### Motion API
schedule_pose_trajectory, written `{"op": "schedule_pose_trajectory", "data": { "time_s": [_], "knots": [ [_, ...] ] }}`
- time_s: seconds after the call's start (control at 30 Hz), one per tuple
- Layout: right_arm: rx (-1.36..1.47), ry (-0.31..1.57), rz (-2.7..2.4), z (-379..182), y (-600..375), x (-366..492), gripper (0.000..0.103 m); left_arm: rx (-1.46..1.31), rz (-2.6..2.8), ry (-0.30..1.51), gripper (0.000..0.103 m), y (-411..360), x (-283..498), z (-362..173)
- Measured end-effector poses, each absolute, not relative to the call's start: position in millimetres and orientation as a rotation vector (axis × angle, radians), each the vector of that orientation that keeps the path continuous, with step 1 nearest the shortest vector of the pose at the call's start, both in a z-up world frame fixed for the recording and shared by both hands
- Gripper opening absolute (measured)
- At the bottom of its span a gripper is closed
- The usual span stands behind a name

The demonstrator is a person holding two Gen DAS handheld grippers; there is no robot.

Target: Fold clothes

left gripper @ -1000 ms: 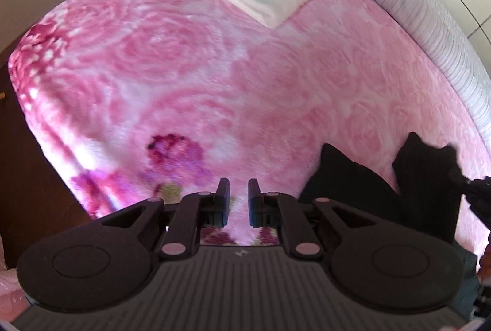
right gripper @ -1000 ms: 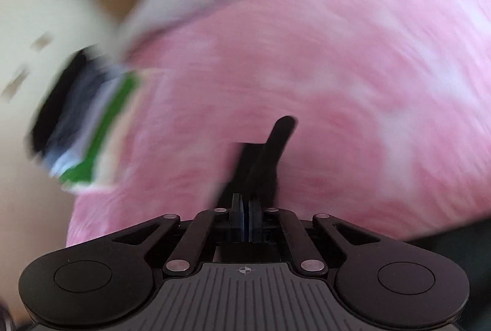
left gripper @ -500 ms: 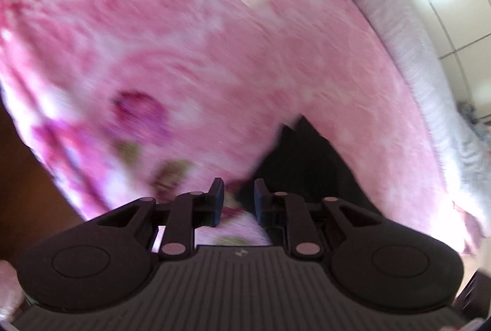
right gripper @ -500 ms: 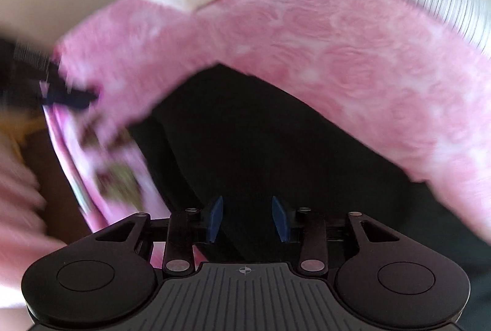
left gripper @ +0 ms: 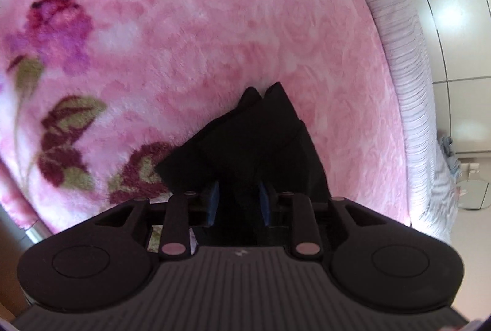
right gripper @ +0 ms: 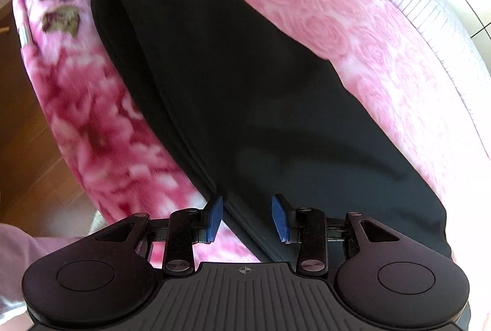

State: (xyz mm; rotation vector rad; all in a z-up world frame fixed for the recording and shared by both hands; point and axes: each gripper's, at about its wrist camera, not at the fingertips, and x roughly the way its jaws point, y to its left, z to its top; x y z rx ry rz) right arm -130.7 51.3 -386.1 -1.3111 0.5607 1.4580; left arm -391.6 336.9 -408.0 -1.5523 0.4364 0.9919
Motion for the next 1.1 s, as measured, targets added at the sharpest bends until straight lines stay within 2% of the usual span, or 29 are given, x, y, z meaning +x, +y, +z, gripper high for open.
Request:
{"op": "schedule_pose_trajectory", "data": {
  "time_s": [0.03, 0.07, 0.1, 0.13, 0.17, 0.2, 0.37, 0.73, 0.97, 1.1],
  "knots": [
    [-1.311, 0.548, 1.455, -387.7, 50.1, -130.1, 0.039, -1.523, 0.987, 0.450, 0.010, 336.9, -388.9, -406.2],
    [-1.312, 0.539, 1.458, -389.1, 49.1, -129.7, 0.039, -1.489, 0.982, 0.466, 0.008, 336.9, -386.1, -403.7],
    [-1.313, 0.524, 1.457, -389.4, 48.4, -129.4, 0.034, -1.447, 0.983, 0.481, 0.007, 335.9, -384.2, -399.5],
    [-1.313, 0.508, 1.457, -388.8, 47.6, -129.0, 0.028, -1.403, 0.985, 0.495, 0.007, 334.7, -382.5, -394.6],
    [-1.317, 0.498, 1.462, -388.5, 46.9, -128.5, 0.007, -1.359, 0.986, 0.508, 0.006, 333.5, -380.9, -389.7],
    [-1.316, 0.486, 1.467, -387.2, 46.0, -127.7, 0.005, -1.328, 0.985, 0.522, 0.006, 331.1, -380.6, -387.5],
    [-1.268, 0.442, 1.484, -371.9, 41.4, -120.6, 0.004, -1.201, 0.977, 0.587, 0.006, 317.5, -381.7, -381.1],
    [-1.287, 0.473, 1.532, -370.3, 35.4, -122.7, 0.003, -1.002, 0.967, 0.690, 0.006, 299.7, -377.4, -378.7],
    [-1.319, 0.541, 1.557, -388.6, 35.9, -121.8, 0.003, -0.888, 0.975, 0.764, 0.006, 292.2, -367.8, -383.0],
    [-1.230, 0.643, 1.547, -383.2, 40.7, -108.8, 0.006, -0.890, 0.991, 0.829, 0.012, 298.0, -360.4, -382.3]
  ]
}}
